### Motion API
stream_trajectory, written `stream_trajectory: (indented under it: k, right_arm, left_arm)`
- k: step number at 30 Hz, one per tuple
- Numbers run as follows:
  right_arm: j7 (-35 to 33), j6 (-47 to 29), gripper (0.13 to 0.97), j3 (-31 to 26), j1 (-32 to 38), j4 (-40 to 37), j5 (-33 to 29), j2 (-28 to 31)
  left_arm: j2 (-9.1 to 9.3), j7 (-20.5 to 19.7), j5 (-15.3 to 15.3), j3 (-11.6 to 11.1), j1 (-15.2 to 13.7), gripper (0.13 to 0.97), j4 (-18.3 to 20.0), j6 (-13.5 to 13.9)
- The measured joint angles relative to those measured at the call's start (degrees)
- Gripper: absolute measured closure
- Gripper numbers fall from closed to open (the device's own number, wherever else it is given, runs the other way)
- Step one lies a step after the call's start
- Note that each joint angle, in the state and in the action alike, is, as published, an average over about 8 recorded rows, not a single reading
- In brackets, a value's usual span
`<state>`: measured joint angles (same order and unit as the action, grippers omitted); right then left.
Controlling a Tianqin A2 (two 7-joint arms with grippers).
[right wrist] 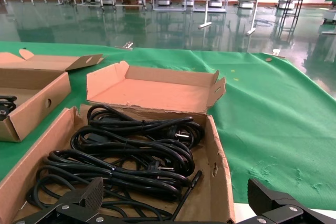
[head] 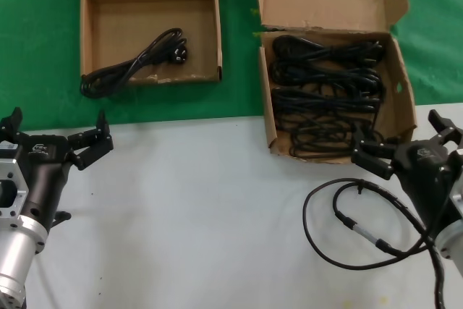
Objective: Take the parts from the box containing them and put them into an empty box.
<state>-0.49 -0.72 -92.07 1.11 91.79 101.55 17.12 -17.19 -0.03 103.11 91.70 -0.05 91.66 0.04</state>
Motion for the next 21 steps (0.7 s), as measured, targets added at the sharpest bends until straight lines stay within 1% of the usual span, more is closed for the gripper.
stream_trajectory:
  k: [21]
  right_arm:
    - [0.00, 0.00, 0.129, 0.00, 0.00, 0.00, 0.00, 0.00]
  left_arm:
    - [0.00, 0.00, 0.00, 0.00, 0.00, 0.132, 0.00, 0.00]
